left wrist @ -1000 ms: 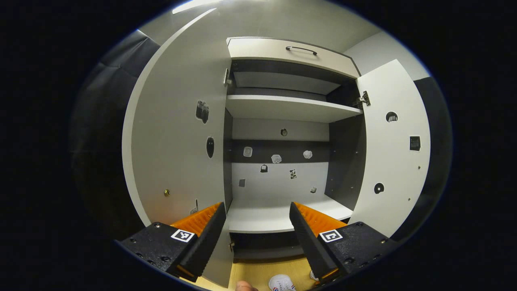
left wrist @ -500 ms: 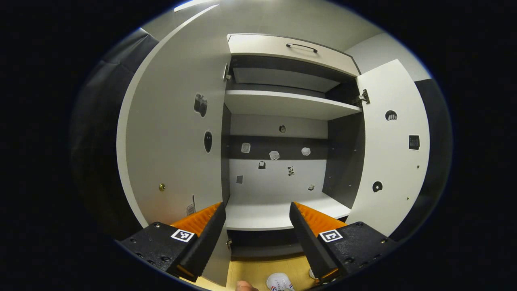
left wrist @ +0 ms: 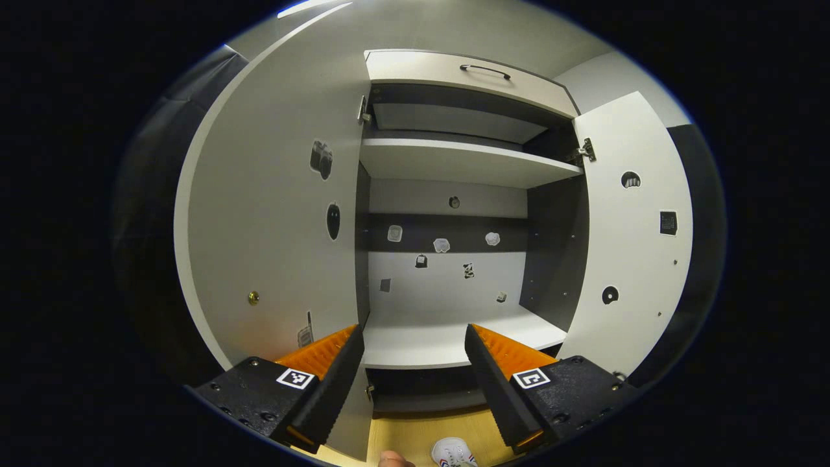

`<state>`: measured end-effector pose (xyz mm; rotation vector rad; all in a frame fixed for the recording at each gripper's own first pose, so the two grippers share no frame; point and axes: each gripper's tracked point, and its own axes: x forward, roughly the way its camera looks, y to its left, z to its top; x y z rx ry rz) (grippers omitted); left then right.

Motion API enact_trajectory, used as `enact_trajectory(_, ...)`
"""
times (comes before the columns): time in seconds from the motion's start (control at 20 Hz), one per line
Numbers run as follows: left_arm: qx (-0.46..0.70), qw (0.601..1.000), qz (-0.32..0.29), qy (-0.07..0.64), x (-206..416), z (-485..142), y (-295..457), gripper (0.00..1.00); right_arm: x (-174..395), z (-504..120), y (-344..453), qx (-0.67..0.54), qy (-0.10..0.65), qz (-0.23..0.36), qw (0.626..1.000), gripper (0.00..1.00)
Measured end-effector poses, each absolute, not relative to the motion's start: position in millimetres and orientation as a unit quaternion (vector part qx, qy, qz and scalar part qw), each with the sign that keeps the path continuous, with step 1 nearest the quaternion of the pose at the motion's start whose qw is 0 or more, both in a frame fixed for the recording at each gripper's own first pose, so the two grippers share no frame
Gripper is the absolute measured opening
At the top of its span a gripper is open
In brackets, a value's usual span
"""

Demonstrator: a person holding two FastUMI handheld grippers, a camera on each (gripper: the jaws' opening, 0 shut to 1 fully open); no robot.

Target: Grab one shoe with the right hand and put it into the shoe cabinet, grab the other shoe with the left hand and put it into the shoe cabinet; then close the right door with the right hand and the left door with the left hand.

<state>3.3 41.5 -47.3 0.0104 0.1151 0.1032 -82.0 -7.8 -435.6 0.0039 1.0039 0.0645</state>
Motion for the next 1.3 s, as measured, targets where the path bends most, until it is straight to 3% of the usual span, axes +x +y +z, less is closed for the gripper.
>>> enact_trajectory(0.35,0.001,0.997,0.043,0.057,12,-49,41,0.95,12,-297,20,0.015,0.346,0.054,0.937,0.01)
enact_trajectory(0.65,-0.006,0.998,0.032,0.053,23,-48,41,0.94,111,-216,30,-0.012,0.262,0.064,0.963,0.0)
enact_trajectory(1.0,-0.009,0.998,0.032,0.051,29,-48,42,0.94,234,-212,37,-0.036,0.241,0.052,0.968,0.0)
enact_trajectory(1.3,-0.003,0.998,0.033,0.044,30,-44,42,0.94,288,-243,28,-0.055,0.266,0.033,0.962,0.0)
